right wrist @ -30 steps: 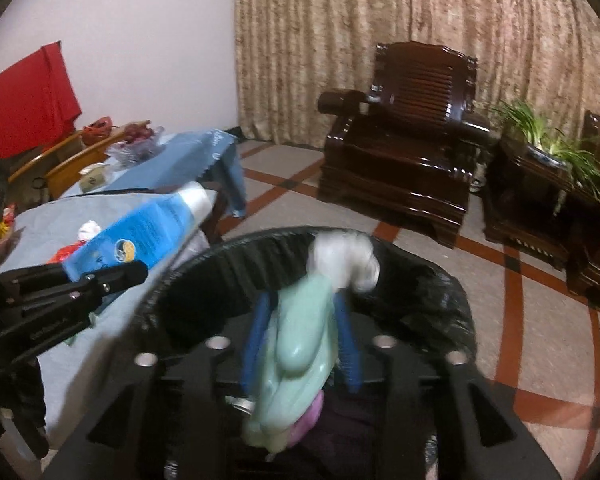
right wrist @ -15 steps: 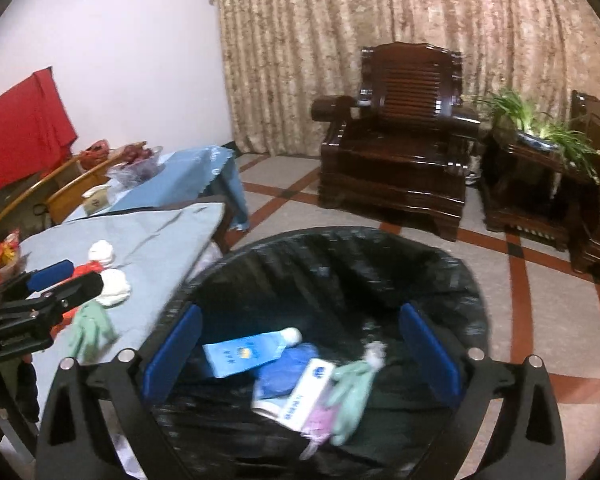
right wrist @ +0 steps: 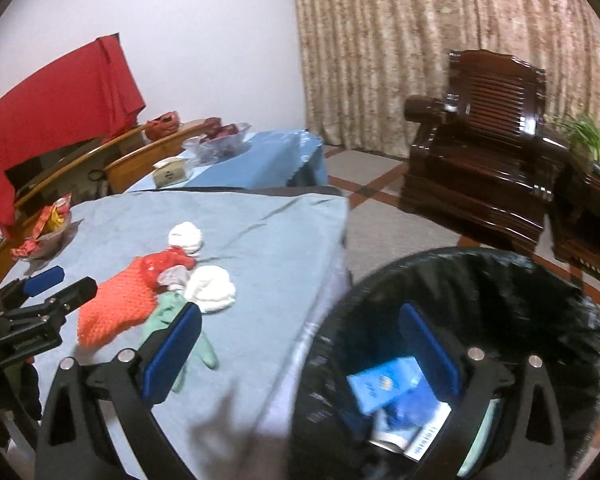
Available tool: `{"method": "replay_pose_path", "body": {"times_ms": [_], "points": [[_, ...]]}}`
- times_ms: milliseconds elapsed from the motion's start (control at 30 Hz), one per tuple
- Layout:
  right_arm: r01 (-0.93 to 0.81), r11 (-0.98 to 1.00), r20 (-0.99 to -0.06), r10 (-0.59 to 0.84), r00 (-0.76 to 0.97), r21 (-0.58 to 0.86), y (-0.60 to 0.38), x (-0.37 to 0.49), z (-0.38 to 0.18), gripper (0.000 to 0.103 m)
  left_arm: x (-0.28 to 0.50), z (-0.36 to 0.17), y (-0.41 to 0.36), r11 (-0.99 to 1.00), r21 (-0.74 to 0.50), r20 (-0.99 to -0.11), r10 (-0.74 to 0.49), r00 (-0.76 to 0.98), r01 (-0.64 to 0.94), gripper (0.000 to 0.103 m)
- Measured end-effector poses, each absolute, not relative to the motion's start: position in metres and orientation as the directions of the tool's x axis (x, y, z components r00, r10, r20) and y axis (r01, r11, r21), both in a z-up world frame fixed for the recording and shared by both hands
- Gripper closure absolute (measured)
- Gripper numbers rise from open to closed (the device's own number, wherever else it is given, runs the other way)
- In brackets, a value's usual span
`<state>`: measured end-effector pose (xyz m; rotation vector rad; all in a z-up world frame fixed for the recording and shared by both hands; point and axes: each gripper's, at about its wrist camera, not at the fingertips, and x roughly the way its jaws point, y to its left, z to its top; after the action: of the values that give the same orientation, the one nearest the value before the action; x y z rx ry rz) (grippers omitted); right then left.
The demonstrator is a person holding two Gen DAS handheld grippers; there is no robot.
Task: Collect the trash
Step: 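Grasp the white plastic bag with the right gripper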
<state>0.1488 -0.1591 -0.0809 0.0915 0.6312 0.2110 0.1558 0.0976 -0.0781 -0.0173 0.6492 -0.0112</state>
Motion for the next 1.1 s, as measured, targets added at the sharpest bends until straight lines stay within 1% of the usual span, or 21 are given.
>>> {"method": "replay_pose_path", "body": {"times_ms": [200,433,800,1000,1100], "points": [[-0.207,0.967,-0.591,0.254,0.766,0.148,-0.116,0.178,-0.093,0.006,0.164,-0.090,0.131,0.998,-0.026,-0.610,0.032,0.792,-0.060,0.015],[-0.246,0.961,-0.626,0.269,0.732,0.126,-0.074,0.210,-0.115,0.006,0.177,-0.101,0.149,0.996,-0.030,-0.621,0.050,0.782,-0.087,0.015],[-0.263,0.958,-0.691,0.265,0.672,0.112,-0.045,0.246,-0.148,0.007,0.190,-0.116,0.168,0.993,-0.030,-0.635,0.072,0.769,-0.117,0.015],[-0.277,0.952,-0.725,0.284,0.627,0.133,-0.037,0.259,-0.160,0.018,0.196,-0.120,0.173,0.992,-0.034,-0.640,0.071,0.765,-0.121,0.015],[-0.289,0.947,-0.736,0.294,0.609,0.139,-0.035,0.261,-0.165,0.026,0.197,-0.121,0.173,0.992,-0.036,-0.641,0.070,0.764,-0.121,0.015]]}}
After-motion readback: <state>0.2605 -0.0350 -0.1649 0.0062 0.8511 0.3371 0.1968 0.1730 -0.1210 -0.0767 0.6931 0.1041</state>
